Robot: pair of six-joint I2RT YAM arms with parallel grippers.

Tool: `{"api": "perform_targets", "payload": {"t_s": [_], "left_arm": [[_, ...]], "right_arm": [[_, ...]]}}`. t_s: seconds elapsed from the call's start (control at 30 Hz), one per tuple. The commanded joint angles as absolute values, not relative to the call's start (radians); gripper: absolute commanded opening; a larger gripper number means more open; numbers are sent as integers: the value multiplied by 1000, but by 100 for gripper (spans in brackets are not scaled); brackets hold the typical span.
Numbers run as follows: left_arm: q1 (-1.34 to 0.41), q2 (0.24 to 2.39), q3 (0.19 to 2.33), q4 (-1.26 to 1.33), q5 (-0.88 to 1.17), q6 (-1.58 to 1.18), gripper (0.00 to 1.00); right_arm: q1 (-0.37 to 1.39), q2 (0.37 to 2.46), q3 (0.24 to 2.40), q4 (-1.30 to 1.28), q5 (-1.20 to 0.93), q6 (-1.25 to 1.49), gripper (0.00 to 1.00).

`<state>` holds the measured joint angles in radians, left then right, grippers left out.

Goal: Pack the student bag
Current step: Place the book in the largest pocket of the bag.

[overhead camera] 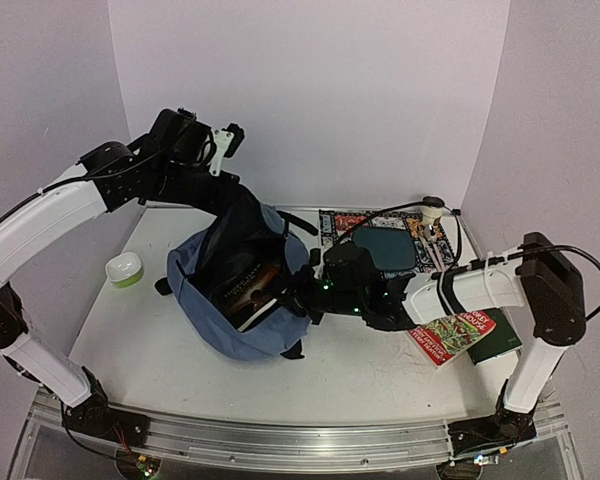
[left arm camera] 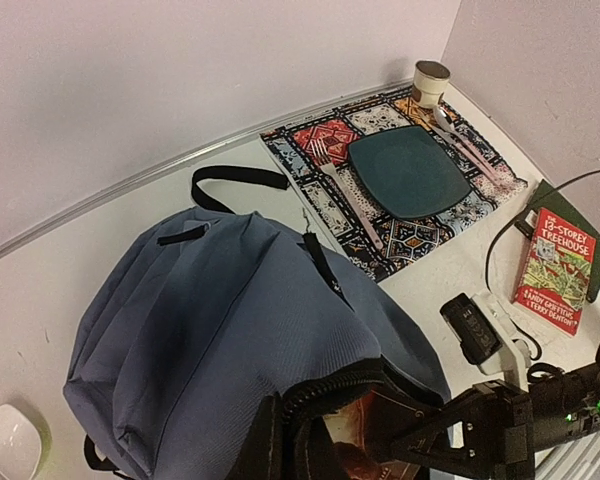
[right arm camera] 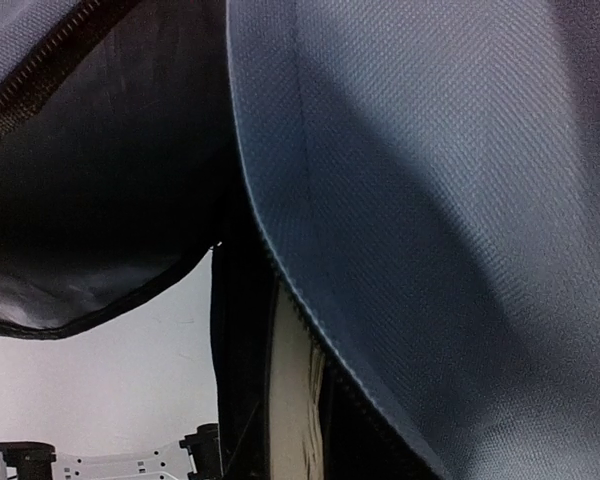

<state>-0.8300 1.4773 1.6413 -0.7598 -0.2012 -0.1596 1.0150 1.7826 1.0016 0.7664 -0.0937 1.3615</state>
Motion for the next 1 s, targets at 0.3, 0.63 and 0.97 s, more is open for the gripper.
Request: {"api": "perform_targets", "payload": {"t_s": [0.3,0.63,0.97], "left_arm": [[-831,1454,1621,-660,-369,-156,0],[-831,1480,1657,-666,-390,-146,0],[-831,1428,1712,-672,-220,-224,0]], "right_arm": [[1009,1626,980,897,-173,1418,0],[1008,1531,937,905,-134,1409,0],[1006,1639,984,916,-91,1406,0]]}}
